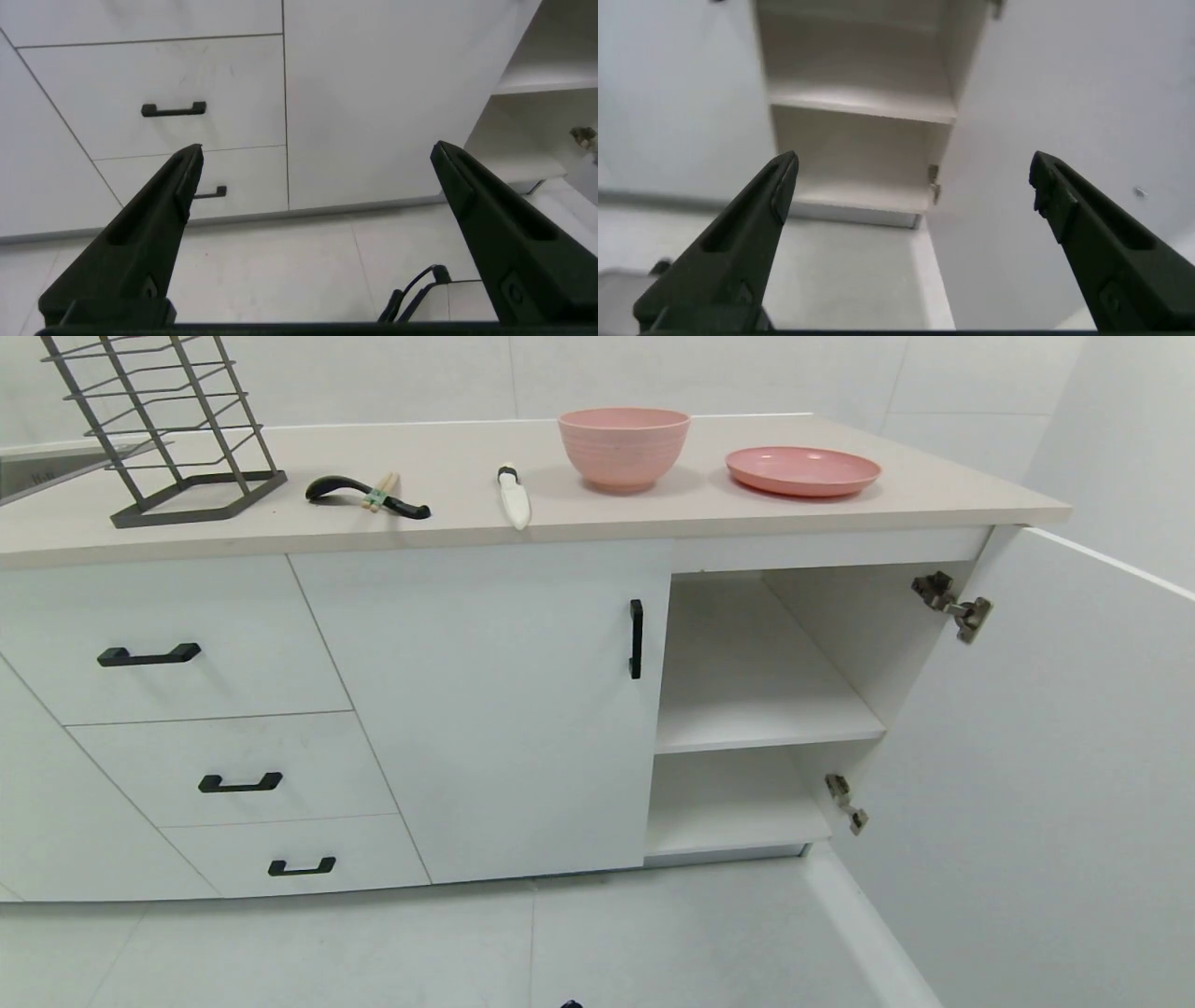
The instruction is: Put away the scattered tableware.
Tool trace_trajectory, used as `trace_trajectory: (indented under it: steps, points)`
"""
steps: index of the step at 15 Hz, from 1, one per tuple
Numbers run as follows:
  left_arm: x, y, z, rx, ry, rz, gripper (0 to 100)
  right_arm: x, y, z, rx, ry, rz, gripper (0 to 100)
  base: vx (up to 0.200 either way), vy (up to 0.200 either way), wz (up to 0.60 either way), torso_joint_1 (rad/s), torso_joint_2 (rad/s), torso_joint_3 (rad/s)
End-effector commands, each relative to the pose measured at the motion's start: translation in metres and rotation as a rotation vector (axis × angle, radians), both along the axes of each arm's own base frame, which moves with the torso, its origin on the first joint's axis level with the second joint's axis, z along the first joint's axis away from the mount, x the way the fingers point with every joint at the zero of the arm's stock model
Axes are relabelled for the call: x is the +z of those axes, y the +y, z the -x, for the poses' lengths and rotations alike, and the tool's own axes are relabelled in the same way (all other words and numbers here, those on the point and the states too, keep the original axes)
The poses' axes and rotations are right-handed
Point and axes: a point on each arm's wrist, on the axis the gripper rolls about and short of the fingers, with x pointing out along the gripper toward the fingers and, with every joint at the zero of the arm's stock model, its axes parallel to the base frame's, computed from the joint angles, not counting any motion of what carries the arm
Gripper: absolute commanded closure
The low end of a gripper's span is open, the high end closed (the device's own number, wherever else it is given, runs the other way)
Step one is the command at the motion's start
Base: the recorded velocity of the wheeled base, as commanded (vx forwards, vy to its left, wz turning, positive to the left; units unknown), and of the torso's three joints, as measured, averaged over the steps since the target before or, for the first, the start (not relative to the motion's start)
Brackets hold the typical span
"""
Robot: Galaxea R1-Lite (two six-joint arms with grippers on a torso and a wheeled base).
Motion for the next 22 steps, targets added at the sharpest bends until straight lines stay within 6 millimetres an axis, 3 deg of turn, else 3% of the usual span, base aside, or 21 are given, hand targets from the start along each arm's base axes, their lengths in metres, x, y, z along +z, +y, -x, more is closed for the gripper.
trace_trajectory:
  steps: [1,5,11,15,17,22]
  points:
    - [0.0002,0.0,-0.0004,0.0,0.005,0.001,0,-0.0008,-0.0003,0.0027,-0.003,-0.032,-0.006,0,0.0,0.0,0.0,0.0,0.0,0.0]
    - [0.0002,0.0004,-0.0005,0.017,0.005,-0.001,0,-0.0065,-0.0008,0.0025,-0.018,0.031,-0.094,0,0.0,0.0,0.0,0.0,0.0,0.0]
    - [0.0002,0.0004,-0.0005,0.019,0.005,-0.001,0,-0.0066,-0.0013,0.0025,-0.042,0.032,-0.111,0,0.0,-0.2,0.0,0.002,0.0,0.002]
    - [0.0002,0.0004,-0.0005,0.019,0.005,-0.001,0,-0.0066,-0.0013,0.0025,-0.042,0.032,-0.113,0,0.05,0.0,0.0,0.002,0.0,0.002]
    - [0.0004,0.0004,-0.0005,0.019,0.004,-0.001,0,-0.0066,-0.0013,0.0025,-0.042,0.032,-0.113,0,0.2,0.2,0.0,0.002,0.0,0.002]
    - [0.0002,0.0004,-0.0005,0.016,0.005,0.001,0,-0.0066,-0.0013,0.0025,-0.042,0.032,-0.113,0,0.16,0.0,0.0,-0.001,0.0,0.005]
